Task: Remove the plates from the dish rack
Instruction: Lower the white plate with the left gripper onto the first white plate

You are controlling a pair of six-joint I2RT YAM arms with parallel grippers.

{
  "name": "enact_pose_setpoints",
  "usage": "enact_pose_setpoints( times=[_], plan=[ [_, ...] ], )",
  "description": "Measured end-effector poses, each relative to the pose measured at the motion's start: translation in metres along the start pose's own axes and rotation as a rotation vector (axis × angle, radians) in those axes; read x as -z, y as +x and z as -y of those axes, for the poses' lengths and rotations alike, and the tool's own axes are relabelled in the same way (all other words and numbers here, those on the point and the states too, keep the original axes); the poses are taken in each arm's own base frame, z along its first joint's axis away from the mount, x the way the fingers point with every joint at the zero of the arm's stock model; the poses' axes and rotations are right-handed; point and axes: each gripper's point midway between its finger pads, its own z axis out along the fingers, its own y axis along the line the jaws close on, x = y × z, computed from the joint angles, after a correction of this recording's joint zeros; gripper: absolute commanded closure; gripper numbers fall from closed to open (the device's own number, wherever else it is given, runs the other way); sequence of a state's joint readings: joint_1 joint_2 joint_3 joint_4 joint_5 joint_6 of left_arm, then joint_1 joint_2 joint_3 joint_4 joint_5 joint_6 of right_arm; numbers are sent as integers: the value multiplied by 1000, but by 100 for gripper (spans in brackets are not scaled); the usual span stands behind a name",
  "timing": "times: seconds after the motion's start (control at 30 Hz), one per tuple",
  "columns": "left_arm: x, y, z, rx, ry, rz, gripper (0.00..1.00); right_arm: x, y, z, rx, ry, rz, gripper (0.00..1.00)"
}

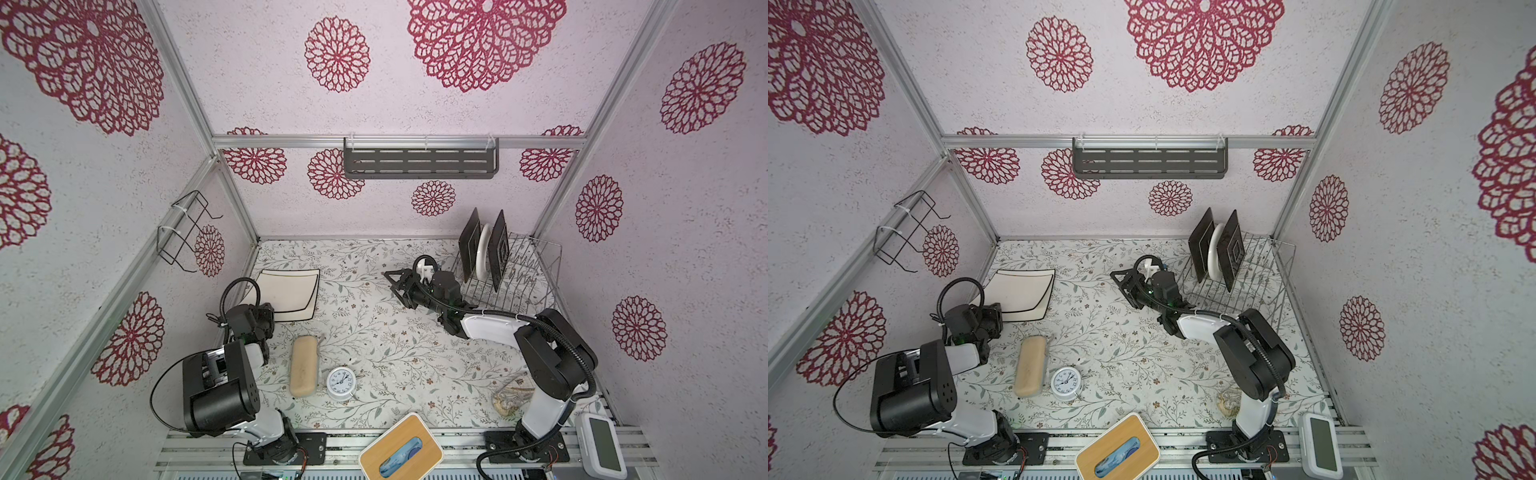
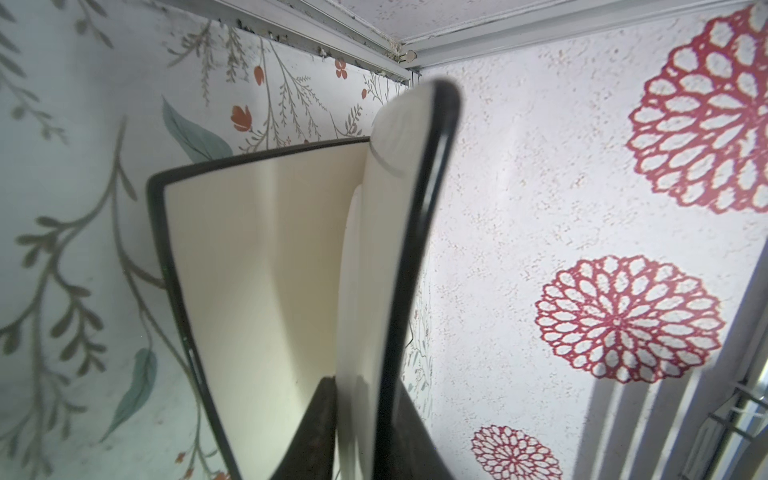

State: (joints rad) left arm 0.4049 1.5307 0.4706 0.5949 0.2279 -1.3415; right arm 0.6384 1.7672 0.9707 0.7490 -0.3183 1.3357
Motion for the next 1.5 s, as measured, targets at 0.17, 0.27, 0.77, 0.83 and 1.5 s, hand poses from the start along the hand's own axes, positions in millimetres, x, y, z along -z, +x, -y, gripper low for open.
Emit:
enact_pose_setpoints(
  times=[0.17, 0.27, 0.77, 0.83, 1.5],
  plan=[
    [3, -1, 8, -14, 5, -5, 58, 4, -1, -9, 7, -13, 6, 26],
    [5, -1, 10, -20, 1, -8, 50, 6, -2, -15, 12, -24, 9, 26],
    [3, 2, 11, -45, -85, -79, 34, 15, 0, -14, 13, -14, 12, 26],
    [1, 4, 10, -43, -88, -94, 33, 15, 0, -14, 13, -14, 12, 26],
    [0, 16, -3, -56, -142, -170, 9, 16, 0, -12, 12, -10, 13, 26]
  ],
)
